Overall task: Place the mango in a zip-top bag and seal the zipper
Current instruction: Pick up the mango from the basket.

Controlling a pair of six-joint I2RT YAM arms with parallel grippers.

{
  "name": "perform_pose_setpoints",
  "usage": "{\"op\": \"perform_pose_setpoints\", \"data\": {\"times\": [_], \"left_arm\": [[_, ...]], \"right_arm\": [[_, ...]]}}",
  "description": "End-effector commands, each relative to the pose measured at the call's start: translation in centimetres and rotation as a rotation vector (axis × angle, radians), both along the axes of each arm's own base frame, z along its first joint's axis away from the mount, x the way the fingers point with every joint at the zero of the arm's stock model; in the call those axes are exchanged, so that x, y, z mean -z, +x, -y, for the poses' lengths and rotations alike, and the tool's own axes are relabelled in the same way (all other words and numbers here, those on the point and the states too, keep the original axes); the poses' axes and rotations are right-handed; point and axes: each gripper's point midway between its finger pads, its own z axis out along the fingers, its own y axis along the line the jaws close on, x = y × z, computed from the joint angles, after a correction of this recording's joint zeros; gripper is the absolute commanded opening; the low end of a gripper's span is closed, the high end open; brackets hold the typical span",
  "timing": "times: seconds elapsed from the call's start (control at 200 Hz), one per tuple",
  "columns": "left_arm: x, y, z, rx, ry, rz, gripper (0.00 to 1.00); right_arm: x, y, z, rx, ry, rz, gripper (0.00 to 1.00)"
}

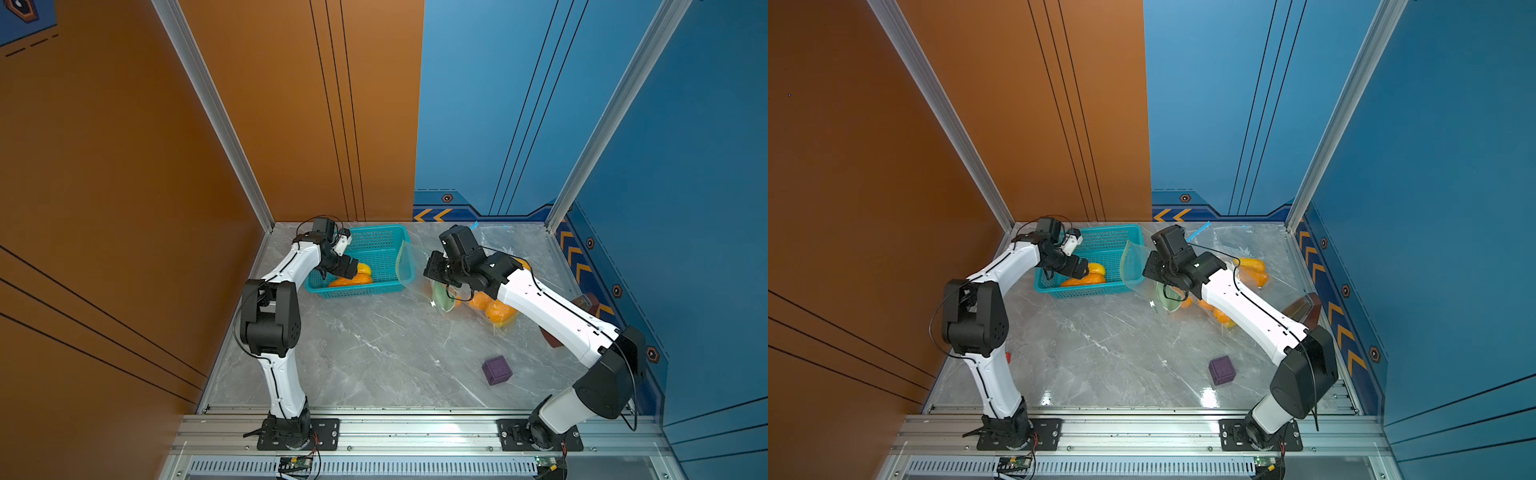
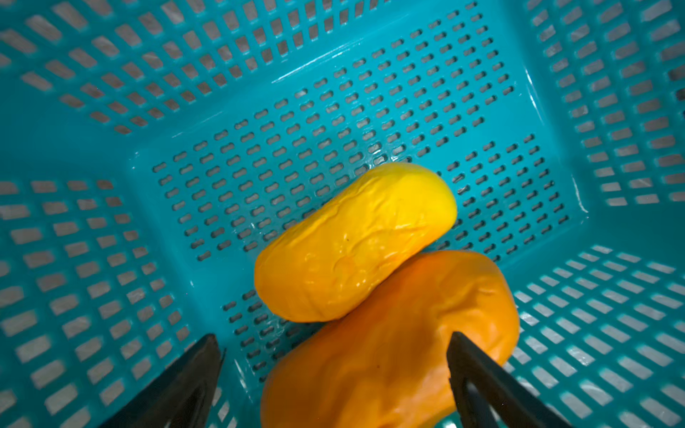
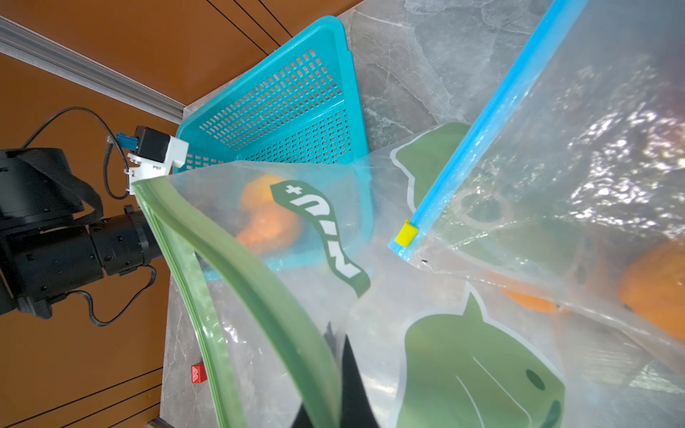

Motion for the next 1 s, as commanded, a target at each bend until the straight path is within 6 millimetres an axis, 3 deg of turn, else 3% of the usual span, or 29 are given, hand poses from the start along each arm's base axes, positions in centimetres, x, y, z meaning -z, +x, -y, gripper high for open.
{"op": "perform_pose_setpoints", "data": {"times": [0.0, 0.345, 0.541, 0.656, 0.871, 0.996], "left_arm": [[0.9, -0.5, 1.6, 0.115, -0.045, -0.070, 0.97], [3.0, 0.3, 1.4, 0.126, 0.011, -0.152, 0.96], [4.1, 0.4, -0.9, 0.040, 0.107, -0.202, 0.92], [3.8, 0.7, -1.6, 0.004, 0.111, -0.196, 0.88], [2.2, 0.6, 0.0, 0.048, 0.009, -0.171, 0.93], [2.9, 1.0, -0.4, 0.031, 0.038, -0.177, 0.93]], "right_arm": [[0.0, -0.4, 0.3, 0.002, -0.006, -0.002, 0.00], [0.2, -0.3, 0.6, 0.016, -0.010, -0.010, 0.00], [0.5, -0.3, 0.6, 0.019, -0.013, -0.015, 0.00], [0.5, -0.2, 0.6, 0.019, -0.012, -0.018, 0.00], [0.6, -0.2, 0.5, 0.018, -0.014, -0.019, 0.00], [0.7, -0.2, 0.6, 0.023, -0.018, -0.019, 0.00]]}}
